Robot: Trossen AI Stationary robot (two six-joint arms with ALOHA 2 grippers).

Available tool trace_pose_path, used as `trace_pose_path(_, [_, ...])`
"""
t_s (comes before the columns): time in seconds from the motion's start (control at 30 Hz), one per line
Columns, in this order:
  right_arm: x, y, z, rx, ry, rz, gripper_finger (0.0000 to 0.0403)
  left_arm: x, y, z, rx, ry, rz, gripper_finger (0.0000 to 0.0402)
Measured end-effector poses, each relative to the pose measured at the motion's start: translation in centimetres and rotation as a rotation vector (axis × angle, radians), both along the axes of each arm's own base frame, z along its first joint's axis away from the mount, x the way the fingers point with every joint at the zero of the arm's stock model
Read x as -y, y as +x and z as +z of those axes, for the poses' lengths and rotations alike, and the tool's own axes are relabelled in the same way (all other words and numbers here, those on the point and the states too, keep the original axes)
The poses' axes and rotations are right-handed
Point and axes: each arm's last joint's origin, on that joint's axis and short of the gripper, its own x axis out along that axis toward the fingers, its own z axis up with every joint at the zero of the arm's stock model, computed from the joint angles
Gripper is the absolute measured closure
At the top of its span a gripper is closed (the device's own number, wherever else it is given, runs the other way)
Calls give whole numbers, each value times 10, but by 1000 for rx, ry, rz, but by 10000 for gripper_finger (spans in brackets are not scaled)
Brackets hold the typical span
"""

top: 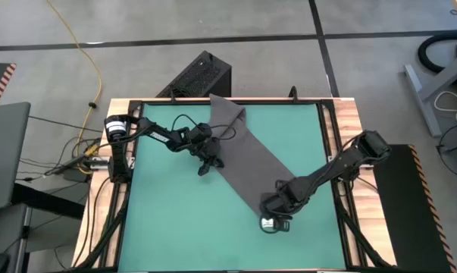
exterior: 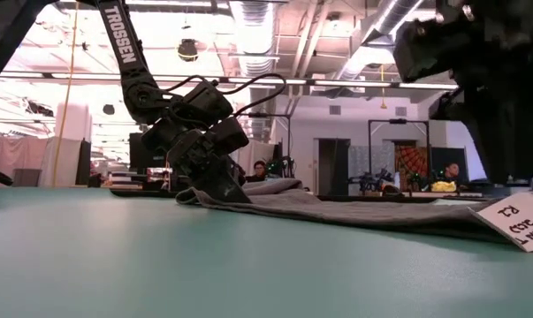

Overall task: Roll towel
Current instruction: Fold the gray towel

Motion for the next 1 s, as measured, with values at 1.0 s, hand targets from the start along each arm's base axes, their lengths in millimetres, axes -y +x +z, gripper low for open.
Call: trace_pose_path(1.0, [22, 27, -6, 216, 91, -32, 306, 67, -29, 34, 94, -25, -265, 402])
